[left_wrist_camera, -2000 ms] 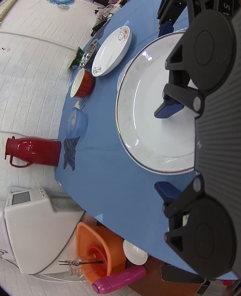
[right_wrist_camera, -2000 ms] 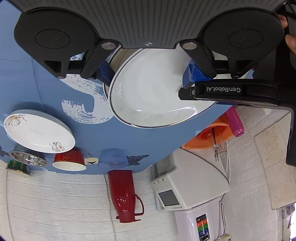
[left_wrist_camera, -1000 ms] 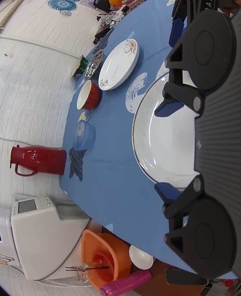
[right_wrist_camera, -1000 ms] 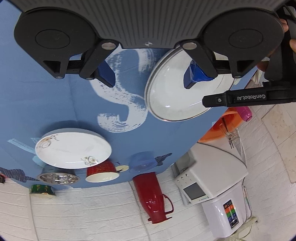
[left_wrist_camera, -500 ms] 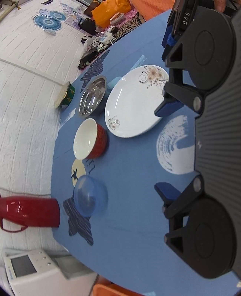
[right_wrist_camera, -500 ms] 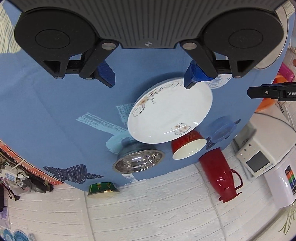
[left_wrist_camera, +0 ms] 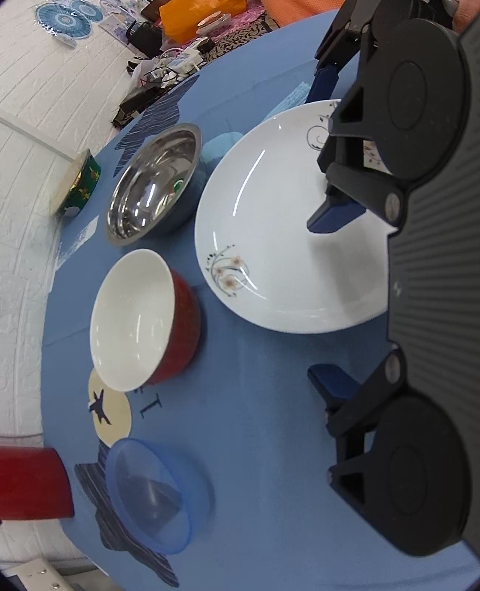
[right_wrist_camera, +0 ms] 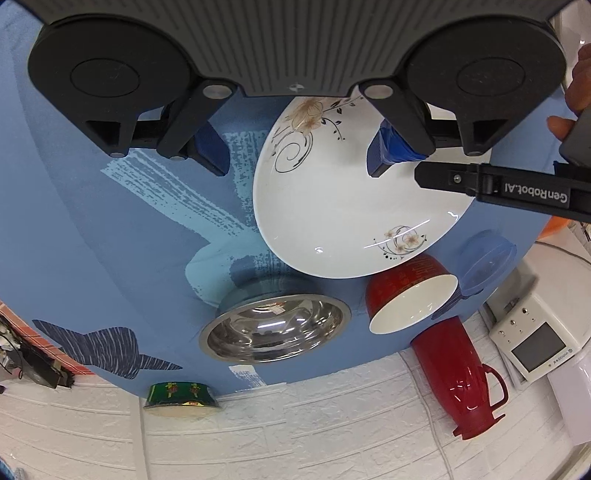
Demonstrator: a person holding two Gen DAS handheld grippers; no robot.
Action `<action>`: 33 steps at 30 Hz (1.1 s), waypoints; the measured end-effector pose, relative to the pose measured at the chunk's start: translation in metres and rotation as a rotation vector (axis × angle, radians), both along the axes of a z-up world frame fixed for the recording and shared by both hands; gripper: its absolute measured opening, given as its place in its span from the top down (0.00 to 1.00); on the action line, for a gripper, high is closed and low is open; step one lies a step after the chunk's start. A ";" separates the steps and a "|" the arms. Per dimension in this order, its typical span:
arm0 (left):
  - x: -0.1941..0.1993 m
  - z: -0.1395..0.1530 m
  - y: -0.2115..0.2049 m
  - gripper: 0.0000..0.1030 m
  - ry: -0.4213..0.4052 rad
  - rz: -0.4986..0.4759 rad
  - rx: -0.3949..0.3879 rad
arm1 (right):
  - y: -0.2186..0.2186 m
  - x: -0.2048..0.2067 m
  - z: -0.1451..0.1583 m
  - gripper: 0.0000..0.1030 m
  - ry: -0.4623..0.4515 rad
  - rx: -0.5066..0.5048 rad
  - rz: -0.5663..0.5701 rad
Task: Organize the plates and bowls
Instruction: 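Close both grippers on the rim of the floral-print plate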
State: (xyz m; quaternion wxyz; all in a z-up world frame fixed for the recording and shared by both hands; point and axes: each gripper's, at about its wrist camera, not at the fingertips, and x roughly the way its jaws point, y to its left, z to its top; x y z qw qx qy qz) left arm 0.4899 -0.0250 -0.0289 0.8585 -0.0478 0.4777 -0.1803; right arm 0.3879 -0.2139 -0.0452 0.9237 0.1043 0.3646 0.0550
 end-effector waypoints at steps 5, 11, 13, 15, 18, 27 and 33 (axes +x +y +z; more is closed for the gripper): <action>-0.002 -0.002 -0.004 0.35 -0.023 0.003 0.016 | 0.018 -0.001 -0.002 0.32 -0.020 -0.078 0.085; -0.011 0.000 -0.014 0.64 -0.056 0.012 0.077 | 0.025 -0.004 -0.001 0.32 -0.031 -0.046 0.078; -0.012 0.000 -0.012 0.64 -0.050 0.011 0.073 | 0.030 -0.003 0.000 0.32 -0.022 -0.073 0.070; -0.015 0.001 -0.010 0.64 -0.042 0.015 0.075 | 0.031 -0.005 0.001 0.32 -0.015 -0.063 0.064; -0.024 0.005 -0.006 0.64 -0.049 0.008 0.069 | 0.031 -0.014 0.006 0.32 -0.020 -0.026 0.047; -0.075 0.040 0.014 0.65 -0.159 0.028 0.050 | 0.048 -0.060 0.037 0.32 -0.133 -0.037 0.045; -0.134 0.070 0.051 0.65 -0.255 0.074 0.054 | 0.078 -0.105 0.061 0.32 -0.223 -0.030 0.087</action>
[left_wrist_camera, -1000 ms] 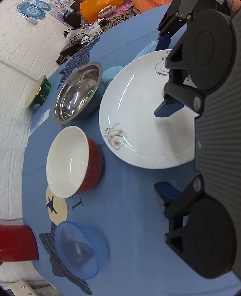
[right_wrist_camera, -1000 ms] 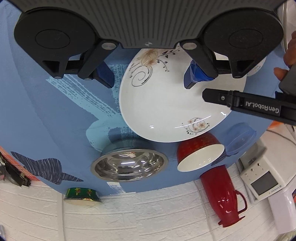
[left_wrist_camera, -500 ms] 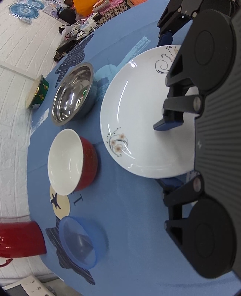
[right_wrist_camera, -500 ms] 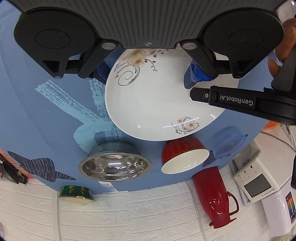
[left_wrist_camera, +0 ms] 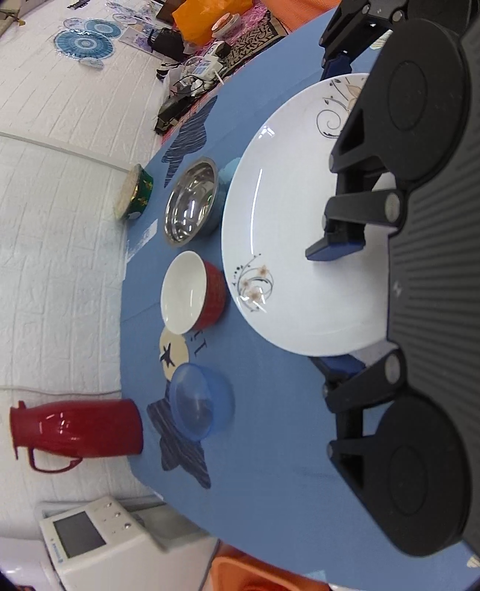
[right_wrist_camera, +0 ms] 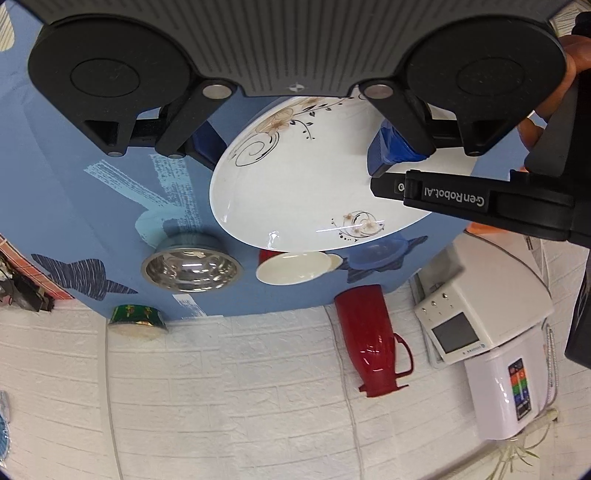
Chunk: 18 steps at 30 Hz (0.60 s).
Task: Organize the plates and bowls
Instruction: 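Close both grippers on the rim of the floral-print plate, then carry the floral plate with both grippers and lower it onto the plate stack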
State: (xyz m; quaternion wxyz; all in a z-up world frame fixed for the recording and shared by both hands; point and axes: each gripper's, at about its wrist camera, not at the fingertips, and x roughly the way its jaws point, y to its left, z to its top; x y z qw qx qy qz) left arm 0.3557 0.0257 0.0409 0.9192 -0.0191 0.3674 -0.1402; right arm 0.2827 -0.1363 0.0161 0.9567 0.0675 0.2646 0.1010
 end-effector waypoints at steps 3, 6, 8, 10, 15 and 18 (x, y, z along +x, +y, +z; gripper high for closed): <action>-0.030 0.009 0.026 0.65 -0.036 0.043 0.020 | 0.022 -0.019 0.006 0.31 -0.032 0.004 0.043; -0.054 0.012 0.051 0.65 -0.053 0.094 0.042 | 0.044 -0.032 0.007 0.31 -0.042 0.013 0.094; -0.068 0.010 0.068 0.65 -0.057 0.130 0.051 | 0.057 -0.038 0.006 0.31 -0.037 0.034 0.125; -0.080 0.007 0.083 0.65 -0.056 0.161 0.052 | 0.070 -0.044 0.005 0.31 -0.031 0.043 0.158; -0.103 -0.008 0.117 0.65 -0.042 0.220 0.031 | 0.098 -0.057 -0.002 0.31 -0.009 0.044 0.218; -0.108 -0.021 0.127 0.65 -0.018 0.236 0.012 | 0.109 -0.061 -0.010 0.31 0.014 0.040 0.229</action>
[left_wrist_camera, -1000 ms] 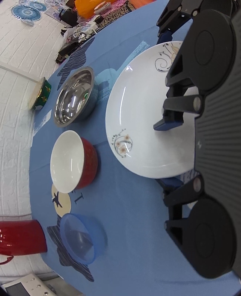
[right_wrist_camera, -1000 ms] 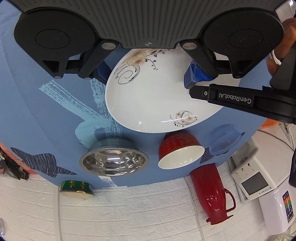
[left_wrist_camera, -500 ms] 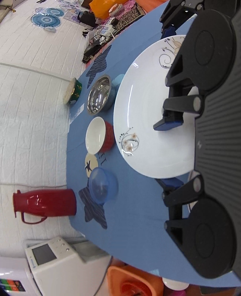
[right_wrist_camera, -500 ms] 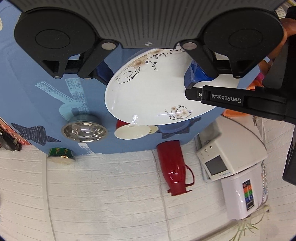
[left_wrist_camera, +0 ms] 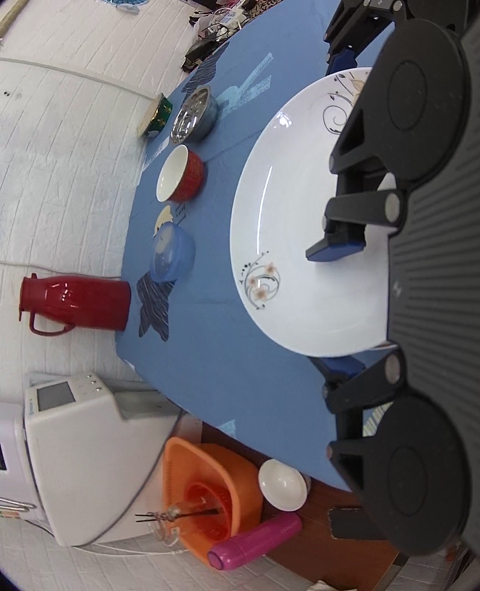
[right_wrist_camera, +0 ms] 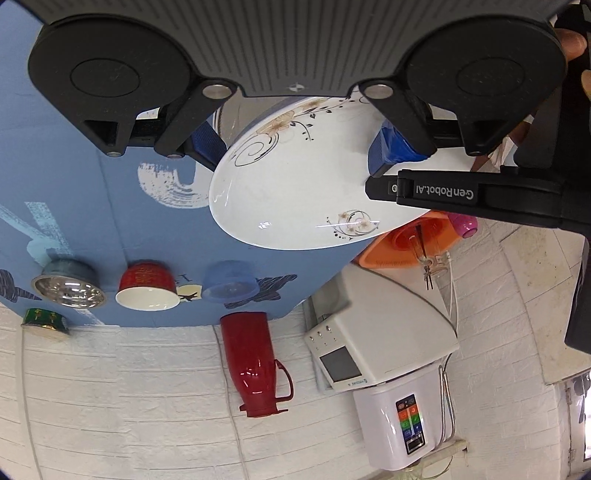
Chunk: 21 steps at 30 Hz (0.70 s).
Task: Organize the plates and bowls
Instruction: 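Carry the floral plate with both grippers and lower it onto the plate stack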
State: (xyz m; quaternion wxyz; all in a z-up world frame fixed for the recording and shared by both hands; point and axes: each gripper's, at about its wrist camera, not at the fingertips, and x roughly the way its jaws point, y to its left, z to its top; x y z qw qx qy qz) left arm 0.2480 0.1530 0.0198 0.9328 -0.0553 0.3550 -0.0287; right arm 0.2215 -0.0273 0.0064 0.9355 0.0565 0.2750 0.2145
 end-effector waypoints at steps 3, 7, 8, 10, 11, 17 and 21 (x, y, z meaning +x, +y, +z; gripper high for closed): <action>-0.001 -0.012 0.001 0.65 0.002 0.007 0.004 | 0.006 -0.002 -0.008 0.31 0.026 -0.015 -0.005; -0.001 -0.027 -0.002 0.65 -0.002 0.001 0.021 | 0.011 -0.004 -0.020 0.31 0.049 -0.046 -0.016; 0.001 -0.030 -0.001 0.65 0.003 0.001 0.018 | 0.012 -0.004 -0.022 0.31 0.057 -0.049 -0.017; 0.003 -0.037 0.003 0.65 0.018 0.010 -0.003 | 0.012 -0.004 -0.026 0.31 0.066 -0.050 -0.014; 0.004 -0.039 0.006 0.65 0.027 0.013 -0.019 | 0.013 -0.004 -0.027 0.31 0.065 -0.051 -0.011; 0.004 -0.042 0.011 0.61 0.023 0.010 -0.068 | 0.017 -0.009 -0.029 0.31 0.042 -0.082 0.003; 0.004 -0.043 0.009 0.44 0.026 -0.015 -0.075 | 0.020 -0.010 -0.028 0.31 0.039 -0.111 0.010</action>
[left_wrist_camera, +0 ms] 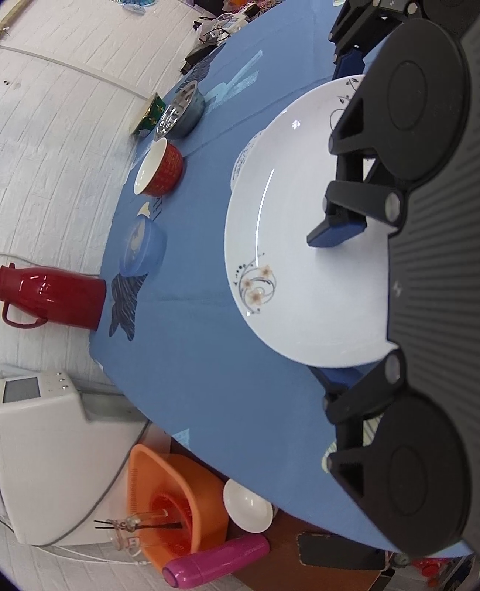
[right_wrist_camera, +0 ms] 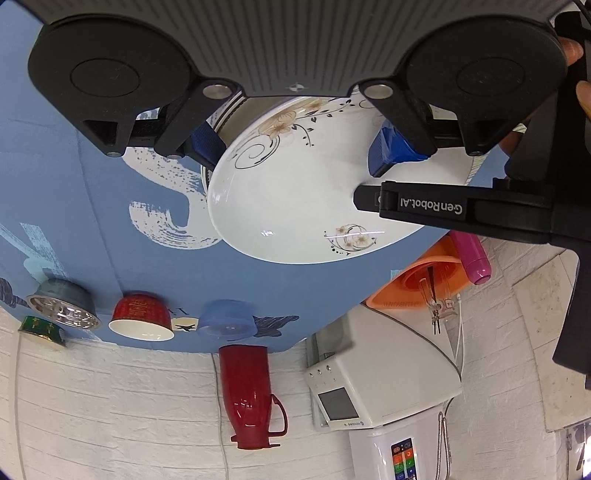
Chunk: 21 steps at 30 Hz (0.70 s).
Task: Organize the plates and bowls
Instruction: 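Carry the floral plate with both grippers and lower it onto the plate stack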
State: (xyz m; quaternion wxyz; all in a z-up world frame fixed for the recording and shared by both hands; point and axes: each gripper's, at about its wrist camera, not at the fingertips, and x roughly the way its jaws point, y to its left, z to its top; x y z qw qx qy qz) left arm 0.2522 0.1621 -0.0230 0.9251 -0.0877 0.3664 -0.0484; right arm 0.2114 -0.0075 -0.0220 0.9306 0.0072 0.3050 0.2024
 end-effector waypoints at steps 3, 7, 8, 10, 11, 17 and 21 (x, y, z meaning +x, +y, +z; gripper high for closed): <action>-0.001 -0.001 0.000 0.44 0.002 -0.006 -0.008 | 0.000 0.001 0.002 0.31 0.005 -0.007 -0.002; -0.001 0.000 0.001 0.44 0.002 -0.013 -0.012 | 0.001 -0.001 0.004 0.31 0.008 -0.025 -0.011; -0.002 0.002 -0.001 0.44 -0.012 -0.013 0.000 | 0.001 -0.002 0.004 0.31 0.004 -0.031 -0.015; -0.004 0.007 -0.003 0.44 -0.036 -0.020 0.017 | 0.003 -0.004 0.004 0.31 -0.025 -0.064 -0.031; -0.004 0.009 -0.004 0.43 -0.042 -0.024 0.023 | 0.006 -0.004 0.003 0.31 -0.034 -0.102 -0.036; -0.005 0.014 -0.008 0.41 -0.066 -0.027 0.034 | -0.001 0.003 0.005 0.32 0.014 -0.104 -0.006; -0.006 0.014 -0.004 0.41 -0.059 -0.018 0.028 | -0.014 0.001 0.003 0.32 0.052 -0.058 -0.006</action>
